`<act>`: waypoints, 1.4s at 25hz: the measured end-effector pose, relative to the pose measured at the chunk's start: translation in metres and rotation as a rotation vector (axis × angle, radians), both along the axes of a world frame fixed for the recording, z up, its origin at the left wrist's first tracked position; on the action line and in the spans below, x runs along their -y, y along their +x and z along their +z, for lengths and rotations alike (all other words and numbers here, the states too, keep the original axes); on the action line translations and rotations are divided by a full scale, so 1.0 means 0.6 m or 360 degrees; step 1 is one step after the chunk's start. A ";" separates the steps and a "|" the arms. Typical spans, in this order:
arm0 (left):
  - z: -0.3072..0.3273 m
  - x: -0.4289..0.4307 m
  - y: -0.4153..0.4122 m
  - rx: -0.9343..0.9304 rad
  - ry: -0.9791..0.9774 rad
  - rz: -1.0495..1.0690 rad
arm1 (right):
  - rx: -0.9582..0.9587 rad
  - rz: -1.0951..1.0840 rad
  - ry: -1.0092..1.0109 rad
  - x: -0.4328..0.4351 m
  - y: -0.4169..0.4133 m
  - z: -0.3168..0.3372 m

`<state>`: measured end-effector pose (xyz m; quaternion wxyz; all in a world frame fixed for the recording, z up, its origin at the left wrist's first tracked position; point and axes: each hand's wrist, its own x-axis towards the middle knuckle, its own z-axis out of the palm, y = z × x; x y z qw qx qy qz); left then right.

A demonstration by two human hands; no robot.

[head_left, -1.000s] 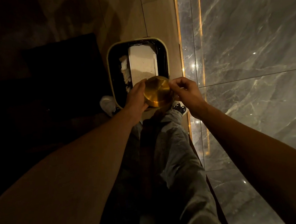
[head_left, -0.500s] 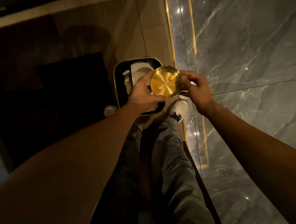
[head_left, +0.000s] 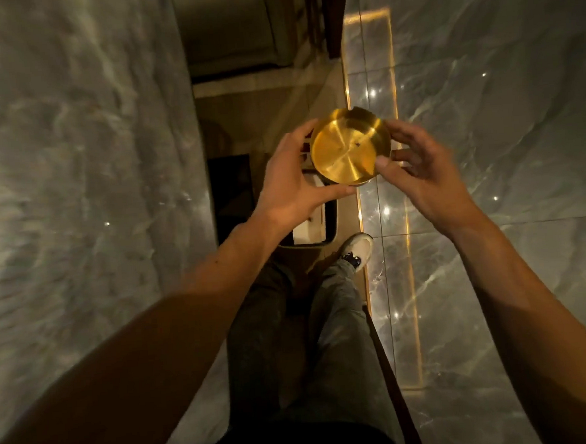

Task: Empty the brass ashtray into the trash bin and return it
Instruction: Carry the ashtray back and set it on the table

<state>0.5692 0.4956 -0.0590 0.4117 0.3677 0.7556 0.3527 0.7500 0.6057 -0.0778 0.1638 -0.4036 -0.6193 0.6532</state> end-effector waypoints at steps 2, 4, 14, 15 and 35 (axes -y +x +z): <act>0.048 0.032 -0.019 -0.0038 0.0073 0.0027 | -0.0031 0.0136 0.0041 0.016 -0.017 0.047; 0.091 0.070 -0.038 -0.0071 0.0126 0.0088 | -0.0055 0.0221 0.0096 0.043 -0.041 0.091; 0.268 0.347 -0.168 -0.0110 0.0491 0.0251 | -0.0020 0.0366 0.0517 0.300 -0.195 0.293; 0.285 0.387 -0.190 -0.0087 0.0506 0.0264 | -0.0019 0.0380 0.0593 0.338 -0.214 0.311; 0.411 0.725 -0.336 -0.0332 0.0528 0.0892 | -0.0195 0.0870 0.0762 0.596 -0.469 0.429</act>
